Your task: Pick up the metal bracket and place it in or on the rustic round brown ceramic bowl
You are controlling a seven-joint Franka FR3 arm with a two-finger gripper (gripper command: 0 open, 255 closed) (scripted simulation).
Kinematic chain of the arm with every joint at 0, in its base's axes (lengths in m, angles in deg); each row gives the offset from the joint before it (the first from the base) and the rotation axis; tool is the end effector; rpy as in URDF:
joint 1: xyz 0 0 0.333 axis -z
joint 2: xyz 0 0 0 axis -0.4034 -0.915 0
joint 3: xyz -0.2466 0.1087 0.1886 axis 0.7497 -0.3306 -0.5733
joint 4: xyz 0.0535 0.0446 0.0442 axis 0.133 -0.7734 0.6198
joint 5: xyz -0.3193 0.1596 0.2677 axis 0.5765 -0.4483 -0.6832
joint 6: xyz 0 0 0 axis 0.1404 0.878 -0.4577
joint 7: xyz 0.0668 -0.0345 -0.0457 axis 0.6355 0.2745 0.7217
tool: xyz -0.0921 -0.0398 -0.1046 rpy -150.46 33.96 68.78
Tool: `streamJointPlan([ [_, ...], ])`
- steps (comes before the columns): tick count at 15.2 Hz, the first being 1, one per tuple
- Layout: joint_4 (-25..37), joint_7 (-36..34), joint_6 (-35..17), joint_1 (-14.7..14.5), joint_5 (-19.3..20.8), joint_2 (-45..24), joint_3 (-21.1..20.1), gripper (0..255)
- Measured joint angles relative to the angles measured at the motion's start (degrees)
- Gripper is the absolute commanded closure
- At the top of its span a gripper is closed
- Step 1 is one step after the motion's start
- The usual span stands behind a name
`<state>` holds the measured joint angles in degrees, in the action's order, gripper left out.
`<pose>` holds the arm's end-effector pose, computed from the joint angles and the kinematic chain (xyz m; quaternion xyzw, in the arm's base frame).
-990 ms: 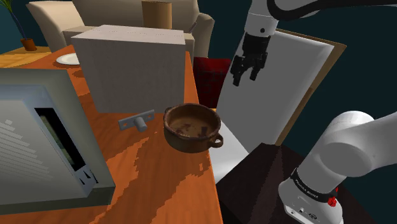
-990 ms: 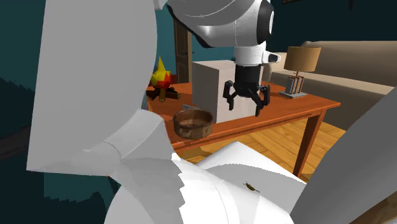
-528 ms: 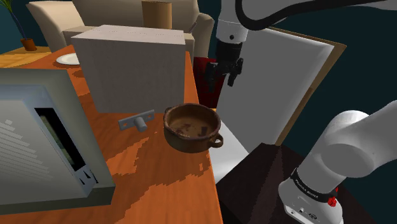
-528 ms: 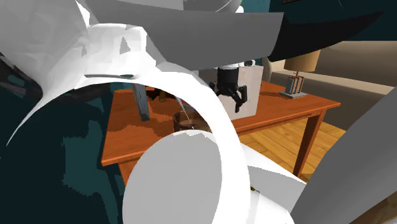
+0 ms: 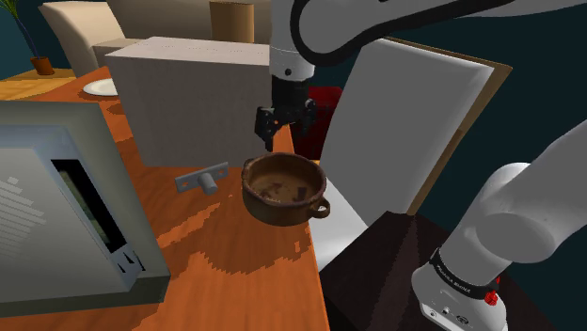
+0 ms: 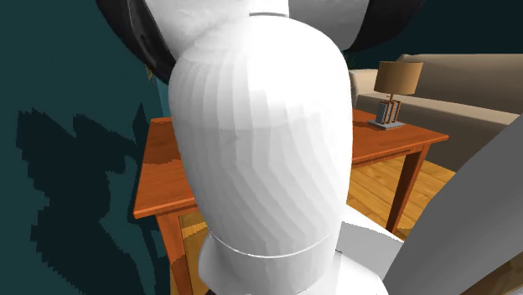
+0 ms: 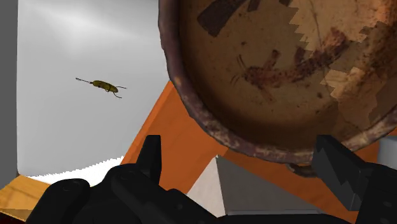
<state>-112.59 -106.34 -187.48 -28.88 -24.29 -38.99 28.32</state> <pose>0.4650 0.2408 0.4461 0.9988 -0.0469 0.0106 0.0039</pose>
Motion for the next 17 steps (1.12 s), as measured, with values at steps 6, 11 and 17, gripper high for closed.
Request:
streamJointPlan([
  [6, 10.2, -8.21, -2.25, -1.13, 4.07, -11.35, -4.43, 0],
  [11, 20.75, -15.29, -3.62, -3.9, 9.54, -21.91, -7.26, 0],
  [17, 29.03, -19.68, -11.92, -7.14, 13.89, -30.98, -7.77, 0],
])
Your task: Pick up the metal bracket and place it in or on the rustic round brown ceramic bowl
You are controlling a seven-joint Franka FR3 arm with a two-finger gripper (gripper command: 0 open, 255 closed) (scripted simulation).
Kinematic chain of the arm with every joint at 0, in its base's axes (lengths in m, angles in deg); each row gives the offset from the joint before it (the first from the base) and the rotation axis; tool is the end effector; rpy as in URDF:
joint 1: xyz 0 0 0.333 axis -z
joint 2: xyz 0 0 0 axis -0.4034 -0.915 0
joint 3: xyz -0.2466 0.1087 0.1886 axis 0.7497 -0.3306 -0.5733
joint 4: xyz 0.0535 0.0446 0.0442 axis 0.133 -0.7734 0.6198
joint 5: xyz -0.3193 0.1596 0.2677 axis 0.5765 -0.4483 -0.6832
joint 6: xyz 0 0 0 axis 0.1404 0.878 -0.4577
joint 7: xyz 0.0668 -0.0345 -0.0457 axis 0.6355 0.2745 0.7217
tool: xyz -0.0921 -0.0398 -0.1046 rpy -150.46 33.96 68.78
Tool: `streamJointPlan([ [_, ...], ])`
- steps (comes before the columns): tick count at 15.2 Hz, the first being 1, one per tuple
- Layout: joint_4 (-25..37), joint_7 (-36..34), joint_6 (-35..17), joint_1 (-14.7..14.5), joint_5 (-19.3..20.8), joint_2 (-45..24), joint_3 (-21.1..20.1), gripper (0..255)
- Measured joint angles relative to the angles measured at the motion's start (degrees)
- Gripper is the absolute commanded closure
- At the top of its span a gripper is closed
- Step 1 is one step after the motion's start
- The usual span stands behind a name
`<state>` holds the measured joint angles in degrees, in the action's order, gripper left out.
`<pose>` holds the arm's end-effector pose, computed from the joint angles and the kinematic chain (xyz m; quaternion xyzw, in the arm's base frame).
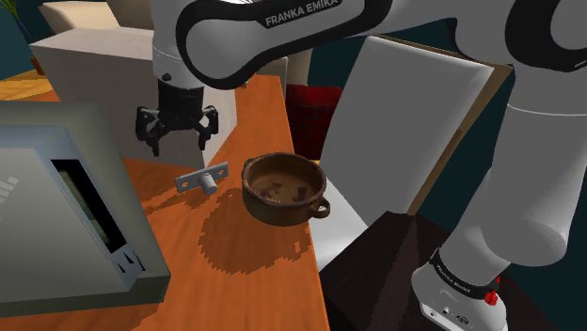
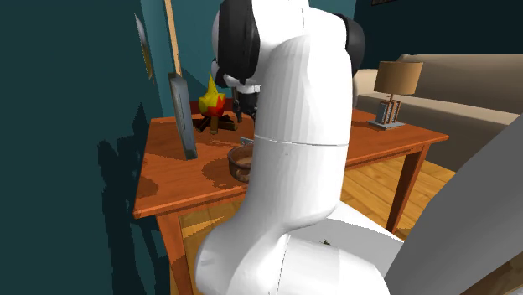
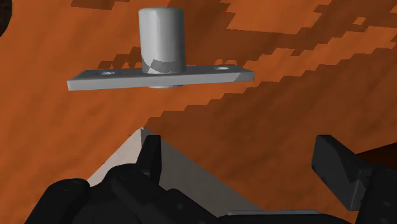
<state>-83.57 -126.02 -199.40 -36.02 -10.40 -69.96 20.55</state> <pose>0.5631 0.4412 0.4376 -0.9918 0.0450 -0.0906 0.0779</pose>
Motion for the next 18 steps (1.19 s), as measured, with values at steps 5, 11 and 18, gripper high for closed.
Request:
streamJointPlan([
  [5, -1.12, 0.56, -5.69, 0.17, 0.34, 0.1, 0.62, 0],
  [11, -15.28, 0.95, -16.82, 1.59, -2.48, 9.16, -0.21, 0],
  [18, -20.05, 1.66, -31.69, 2.13, -2.77, 9.69, 0.22, 0],
])
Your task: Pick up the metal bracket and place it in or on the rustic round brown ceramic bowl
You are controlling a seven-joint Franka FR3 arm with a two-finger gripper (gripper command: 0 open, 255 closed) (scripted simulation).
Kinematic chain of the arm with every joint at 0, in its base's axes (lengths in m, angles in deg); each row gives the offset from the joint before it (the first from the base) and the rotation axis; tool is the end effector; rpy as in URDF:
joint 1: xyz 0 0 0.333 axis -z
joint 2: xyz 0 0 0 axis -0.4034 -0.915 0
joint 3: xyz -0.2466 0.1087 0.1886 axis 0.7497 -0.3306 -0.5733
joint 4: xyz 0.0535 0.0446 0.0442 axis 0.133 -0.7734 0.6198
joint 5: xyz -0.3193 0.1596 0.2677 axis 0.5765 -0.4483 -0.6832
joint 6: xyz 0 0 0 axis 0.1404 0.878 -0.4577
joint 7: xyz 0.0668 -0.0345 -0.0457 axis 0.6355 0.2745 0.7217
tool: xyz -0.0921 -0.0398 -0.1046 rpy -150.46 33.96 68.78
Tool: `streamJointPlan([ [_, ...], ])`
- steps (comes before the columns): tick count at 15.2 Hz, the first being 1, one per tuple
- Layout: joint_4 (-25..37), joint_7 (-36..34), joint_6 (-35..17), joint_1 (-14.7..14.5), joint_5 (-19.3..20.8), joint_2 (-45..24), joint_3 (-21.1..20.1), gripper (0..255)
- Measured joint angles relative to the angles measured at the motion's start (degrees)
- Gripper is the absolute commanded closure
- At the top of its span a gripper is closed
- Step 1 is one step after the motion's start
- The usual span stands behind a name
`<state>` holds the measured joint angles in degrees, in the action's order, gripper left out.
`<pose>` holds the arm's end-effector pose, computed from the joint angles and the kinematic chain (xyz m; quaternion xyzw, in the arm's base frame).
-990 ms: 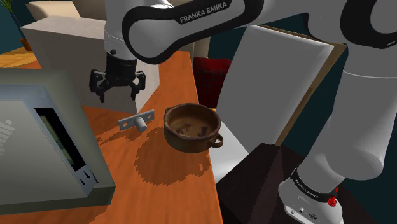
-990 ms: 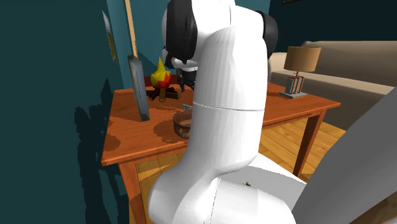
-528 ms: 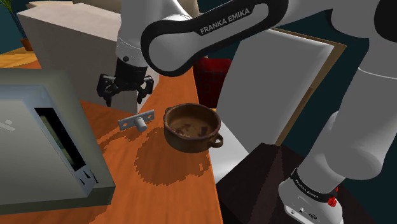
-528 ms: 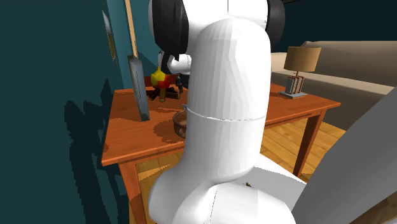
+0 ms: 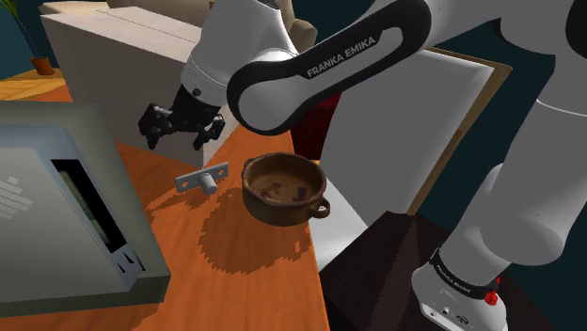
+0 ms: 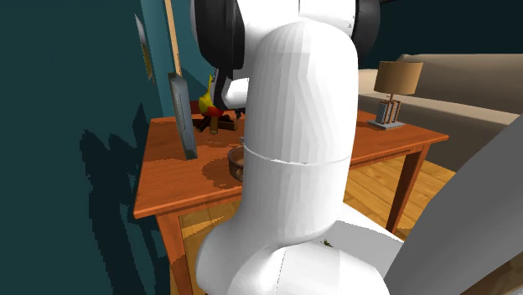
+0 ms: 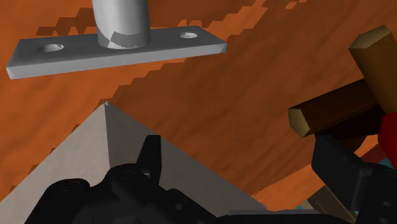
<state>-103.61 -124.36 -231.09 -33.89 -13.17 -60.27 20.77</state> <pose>0.5329 0.4199 0.4214 -0.9561 0.0364 -0.2235 0.1861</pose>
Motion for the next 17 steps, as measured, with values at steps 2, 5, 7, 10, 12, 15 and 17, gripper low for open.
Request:
streamJointPlan([
  [2, -0.16, -0.14, 1.19, -0.07, -0.03, 0.18, -0.05, 0],
  [5, -0.97, -0.41, 7.16, -0.22, -0.3, 0.81, -0.2, 0],
  [7, -1.8, -0.34, 11.68, -0.21, -0.73, 1.44, -0.25, 0],
  [10, -2.66, -0.5, 16.0, -0.31, -1.12, 2.15, -0.41, 0],
  [12, -2.71, -1.21, 15.61, -0.46, -0.24, 1.07, -0.39, 0],
  [15, -3.03, -2.05, 13.83, -0.6, 1.05, -0.11, -0.21, 0],
  [17, -2.88, -2.71, 12.33, -0.76, 2.19, -1.38, -0.03, 0],
])
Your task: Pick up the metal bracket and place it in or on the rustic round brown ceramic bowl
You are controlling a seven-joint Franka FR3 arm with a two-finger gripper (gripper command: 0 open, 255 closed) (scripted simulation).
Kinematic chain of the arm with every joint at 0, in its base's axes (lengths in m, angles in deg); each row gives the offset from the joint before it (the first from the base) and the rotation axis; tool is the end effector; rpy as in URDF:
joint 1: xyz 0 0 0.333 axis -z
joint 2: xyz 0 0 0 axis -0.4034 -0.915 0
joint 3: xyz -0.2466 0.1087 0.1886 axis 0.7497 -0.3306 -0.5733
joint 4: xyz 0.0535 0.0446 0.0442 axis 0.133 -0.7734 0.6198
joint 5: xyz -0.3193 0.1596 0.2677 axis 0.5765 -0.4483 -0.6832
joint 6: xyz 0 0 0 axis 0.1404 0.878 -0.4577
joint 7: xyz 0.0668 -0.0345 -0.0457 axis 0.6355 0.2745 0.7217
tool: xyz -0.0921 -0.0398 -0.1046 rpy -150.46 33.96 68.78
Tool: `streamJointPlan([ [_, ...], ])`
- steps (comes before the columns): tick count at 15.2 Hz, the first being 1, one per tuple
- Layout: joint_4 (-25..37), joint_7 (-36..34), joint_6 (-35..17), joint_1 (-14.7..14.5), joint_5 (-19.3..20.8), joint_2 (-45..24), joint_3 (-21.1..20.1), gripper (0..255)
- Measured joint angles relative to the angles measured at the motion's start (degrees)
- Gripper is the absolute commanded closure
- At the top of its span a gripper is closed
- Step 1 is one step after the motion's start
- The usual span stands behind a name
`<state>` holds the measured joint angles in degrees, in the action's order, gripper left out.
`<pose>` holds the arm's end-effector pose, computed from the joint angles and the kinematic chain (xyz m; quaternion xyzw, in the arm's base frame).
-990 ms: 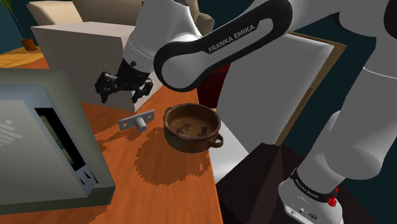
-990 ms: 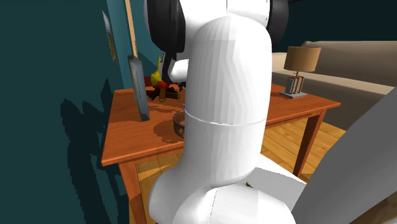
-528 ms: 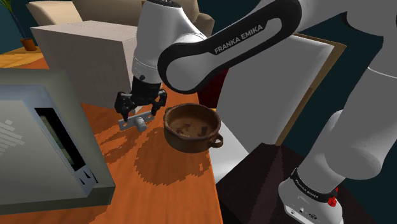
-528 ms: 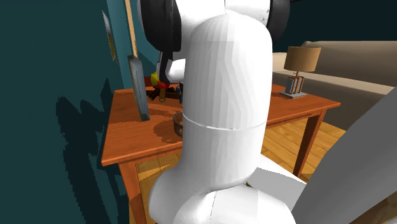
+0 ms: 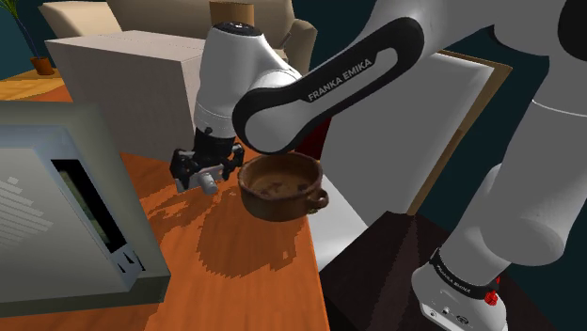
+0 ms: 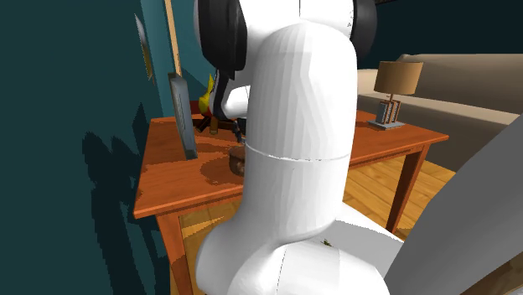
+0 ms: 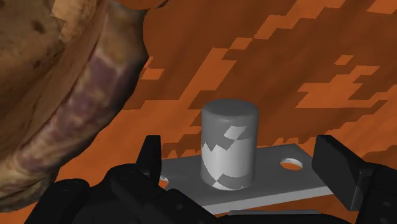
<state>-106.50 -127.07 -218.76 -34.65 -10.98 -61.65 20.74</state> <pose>0.5035 0.4051 0.3491 -0.9873 0.0428 -0.1252 0.0883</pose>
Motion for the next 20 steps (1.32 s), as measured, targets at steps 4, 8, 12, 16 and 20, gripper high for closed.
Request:
streamJointPlan([
  [4, 0.09, -0.43, 0.05, -0.15, 0.55, -0.92, 0.11, 0],
  [8, -0.25, -0.35, 0.21, -0.1, 0.38, -0.87, 0.1, 255],
  [12, -0.3, -0.31, 0.1, -0.06, 0.33, -0.68, 0.11, 255],
  [16, -0.47, -0.2, 0.11, -0.03, 0.18, -0.52, 0.07, 255],
  [20, 0.49, 0.43, 1.8, 0.11, -0.63, 0.14, -0.09, 255],
])
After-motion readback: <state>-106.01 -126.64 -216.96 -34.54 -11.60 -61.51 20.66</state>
